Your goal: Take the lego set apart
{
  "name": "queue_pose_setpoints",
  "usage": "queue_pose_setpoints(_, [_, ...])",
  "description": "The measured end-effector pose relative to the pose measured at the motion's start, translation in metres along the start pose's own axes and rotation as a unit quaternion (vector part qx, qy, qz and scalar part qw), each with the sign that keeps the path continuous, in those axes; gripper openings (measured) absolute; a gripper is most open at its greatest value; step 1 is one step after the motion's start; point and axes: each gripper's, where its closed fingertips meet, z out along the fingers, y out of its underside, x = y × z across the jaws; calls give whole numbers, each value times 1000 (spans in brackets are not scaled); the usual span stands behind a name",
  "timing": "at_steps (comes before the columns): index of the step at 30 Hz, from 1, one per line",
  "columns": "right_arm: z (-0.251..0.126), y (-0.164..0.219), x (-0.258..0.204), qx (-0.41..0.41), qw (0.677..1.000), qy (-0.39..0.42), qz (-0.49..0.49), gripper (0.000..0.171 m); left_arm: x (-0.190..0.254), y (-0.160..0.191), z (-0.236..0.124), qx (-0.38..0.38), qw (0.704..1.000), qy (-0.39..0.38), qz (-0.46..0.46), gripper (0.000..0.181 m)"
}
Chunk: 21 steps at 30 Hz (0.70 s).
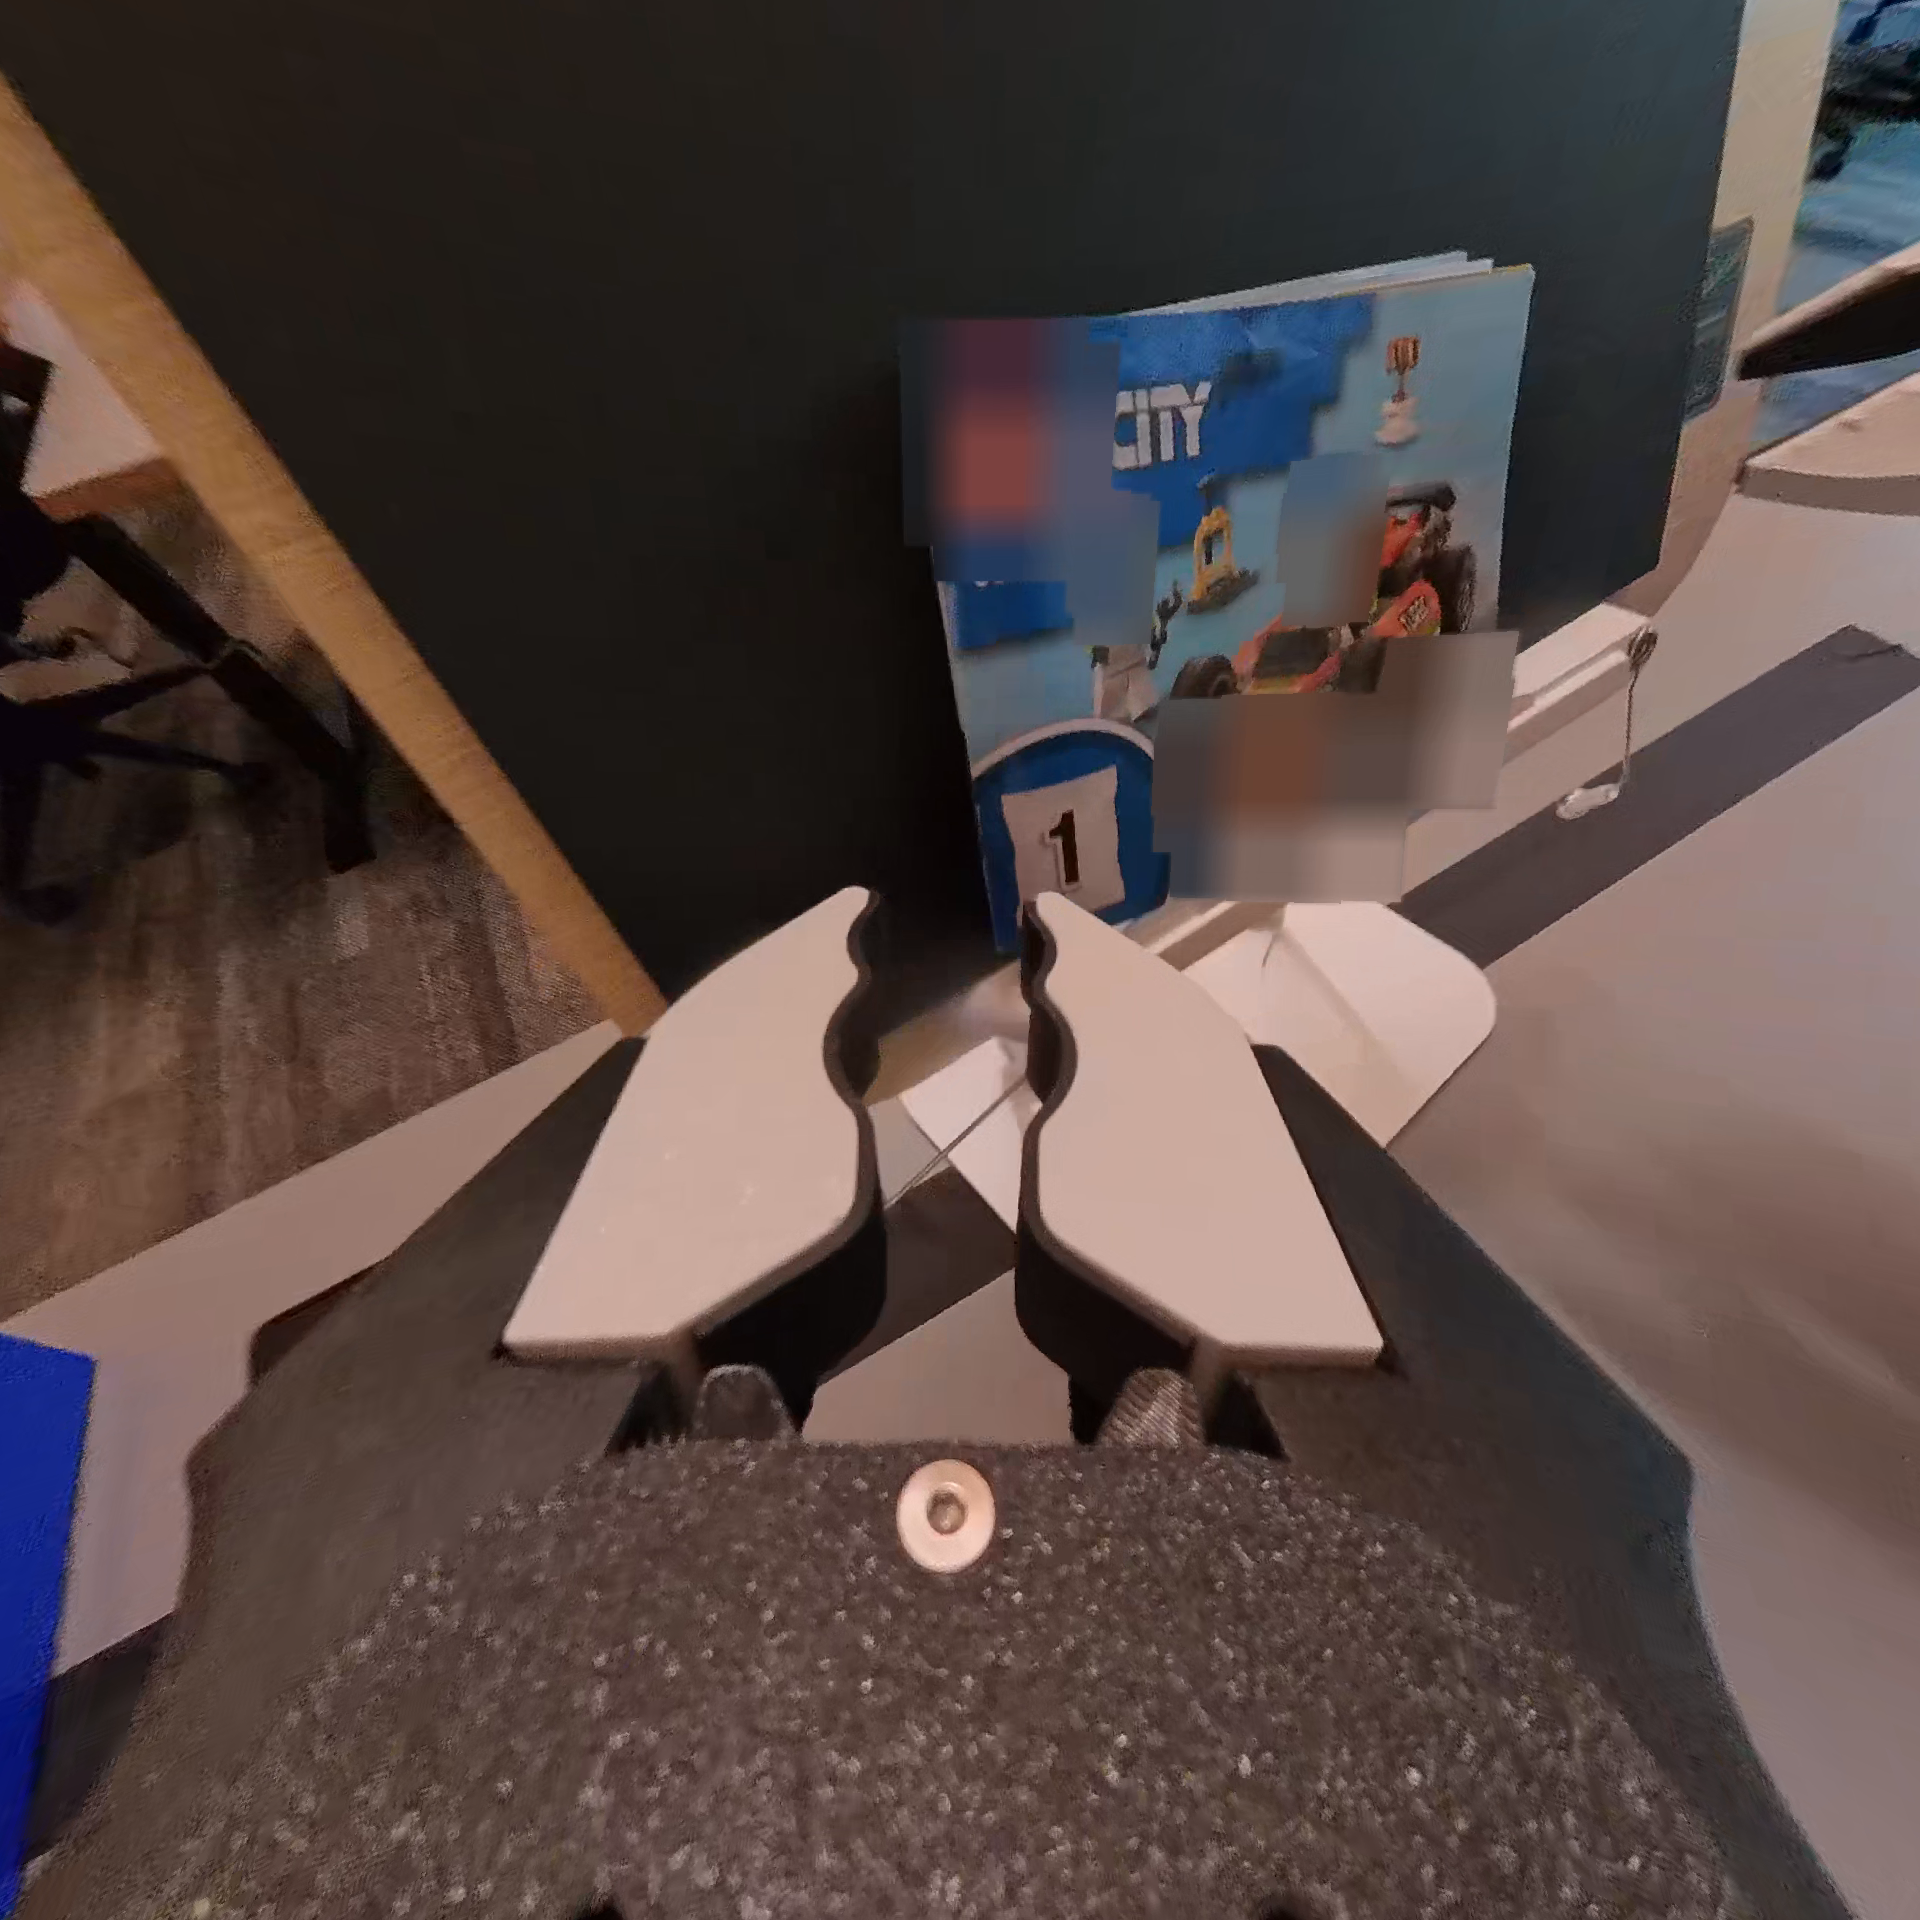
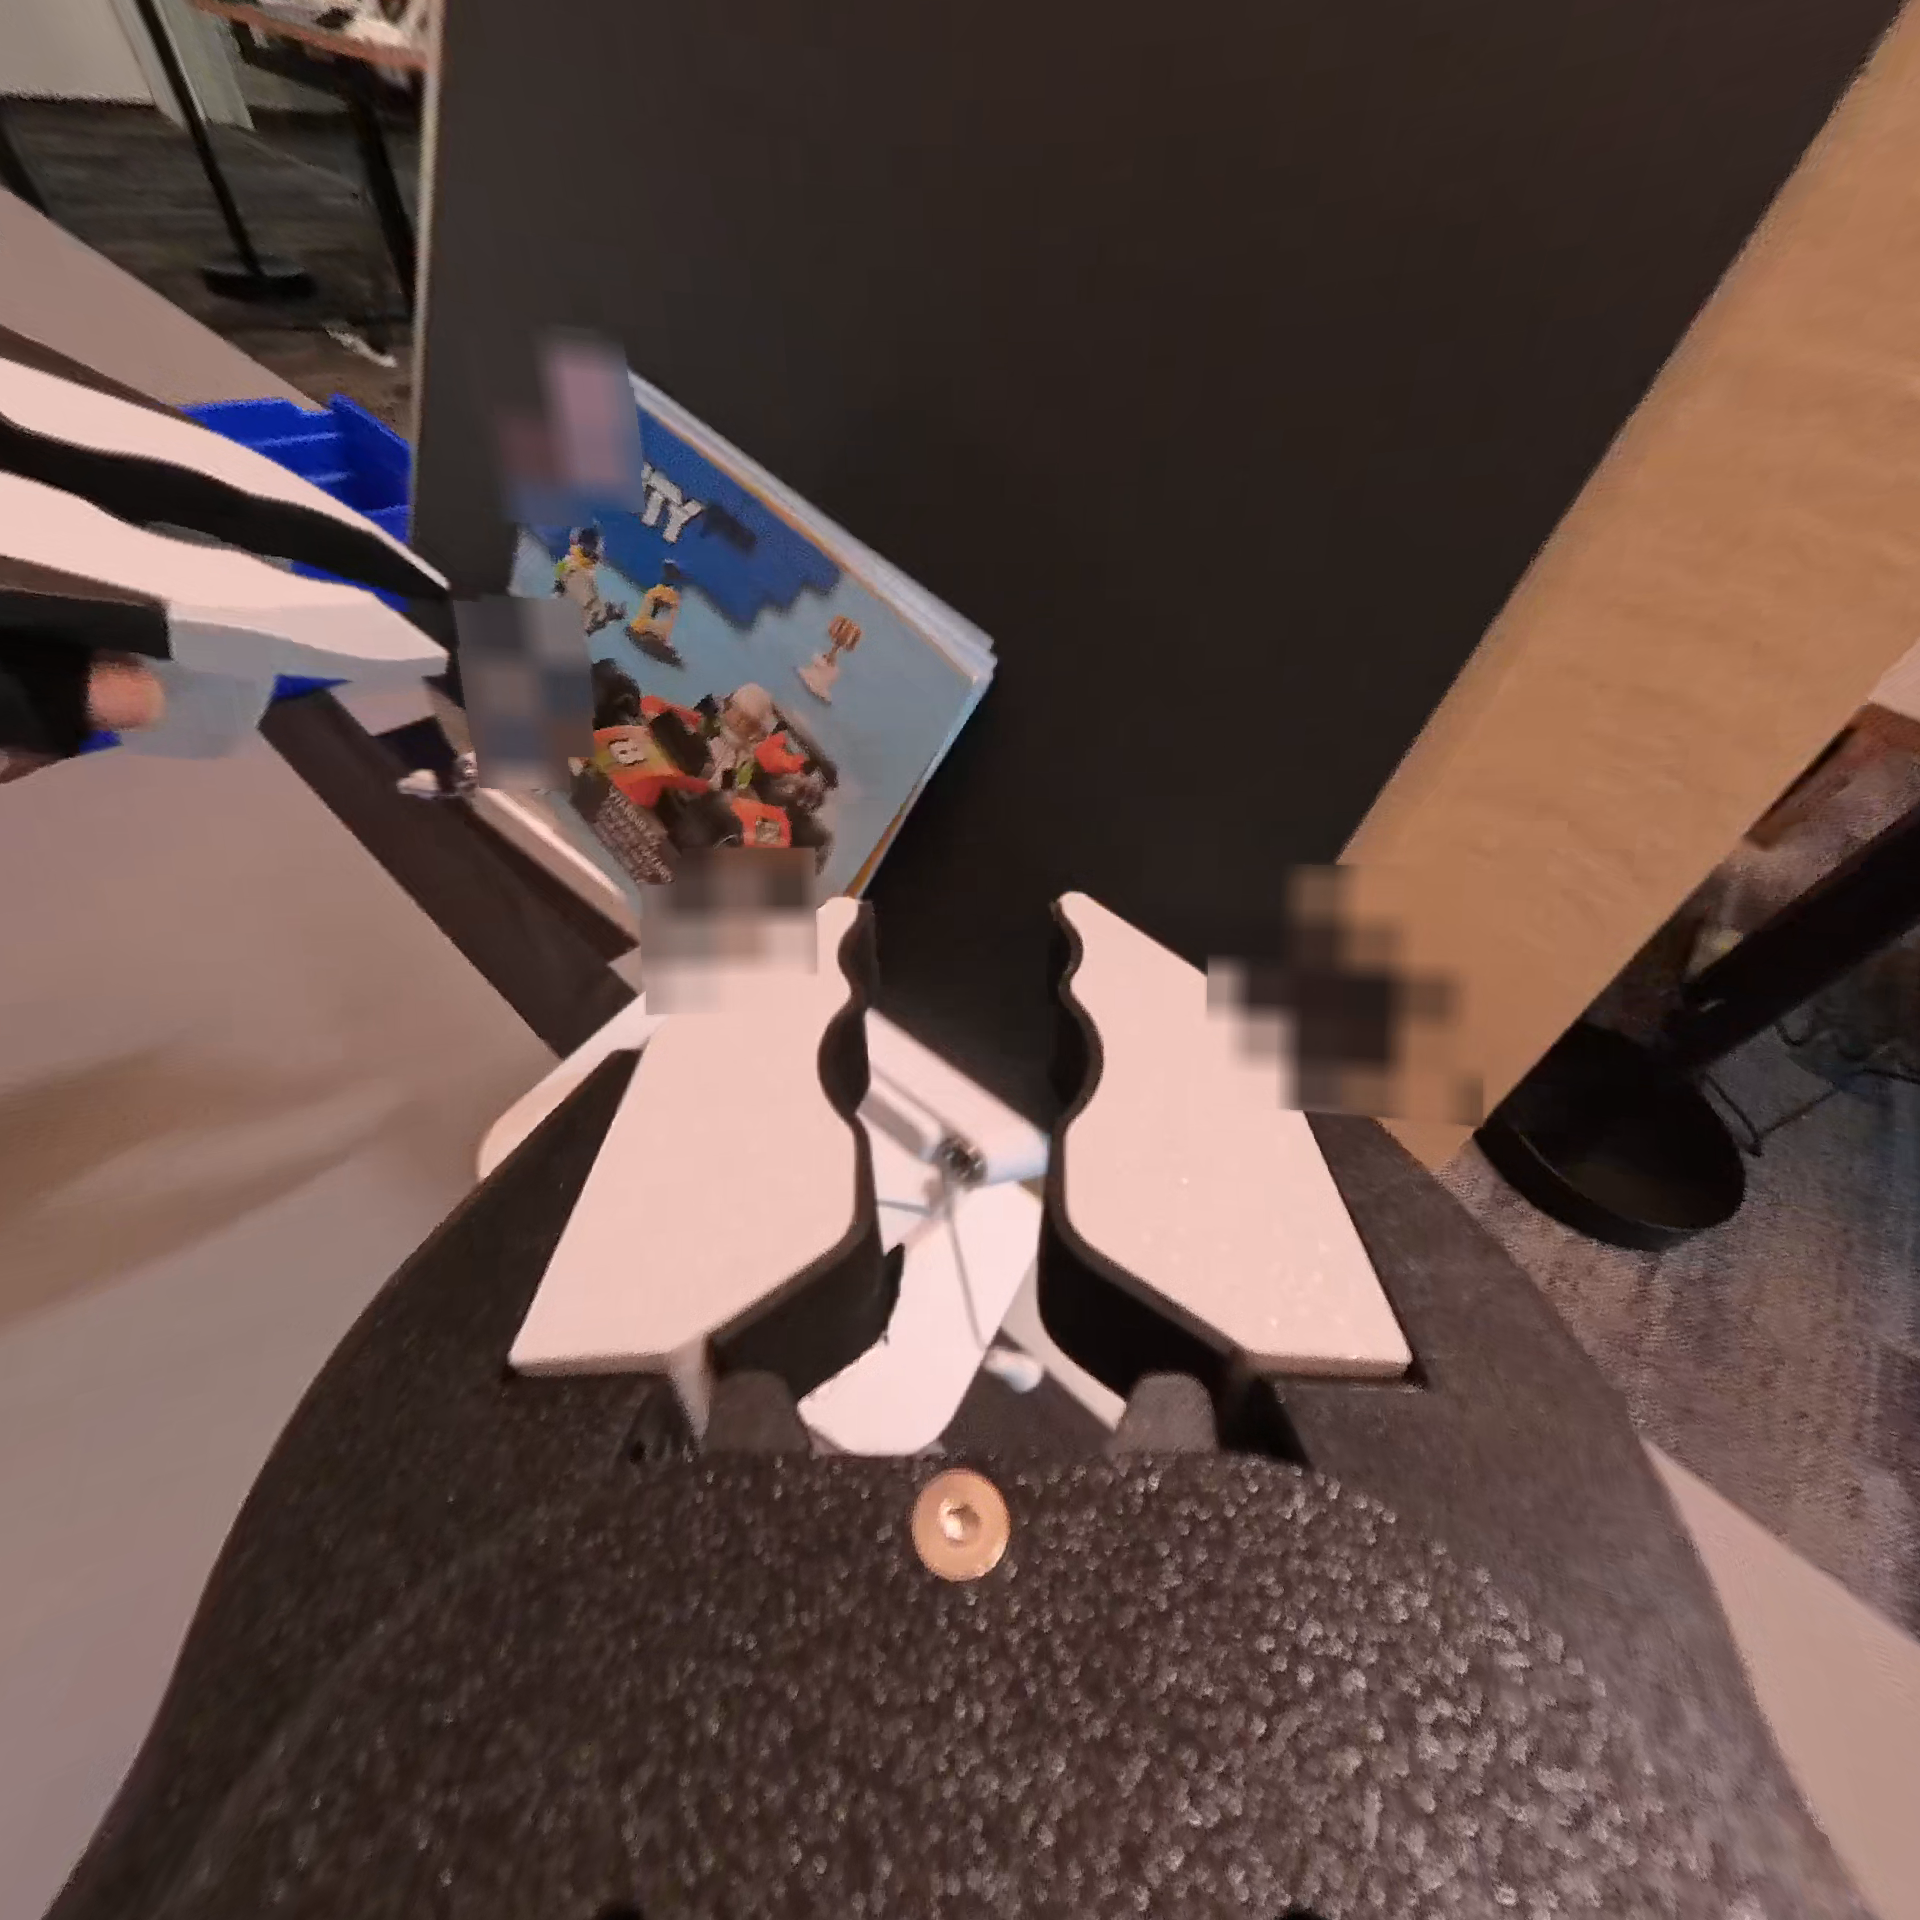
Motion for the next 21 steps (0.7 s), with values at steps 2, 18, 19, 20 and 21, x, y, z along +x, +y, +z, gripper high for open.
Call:
queue_pose_setpoints(2, [-12, 7, -9, 16, 1000, 16, 0, 31, 2, 4, -10, 7, 999, -21, 35, 23])
queue_pose_setpoints(18, [-30, 19, -92, 62, 994, 91, 11, 0, 69, 7, -42, 57, 996, -64, 34, 0])
queue_pose_setpoints(19, [-30, 19, -93, 62, 994, 92, 9, 0, 67, 6, -43, 59, 995, -69, 35, 0])
queue_pose_setpoints(20, [-30, 19, -94, 61, 994, 94, 7, 0, 66, 6, -43, 59, 995, -72, 35, 0])
queue_pose_setpoints(21, [-30, 18, -95, 60, 994, 94, 6, 0, 65, 5, -42, 60, 995, -74, 35, 0])
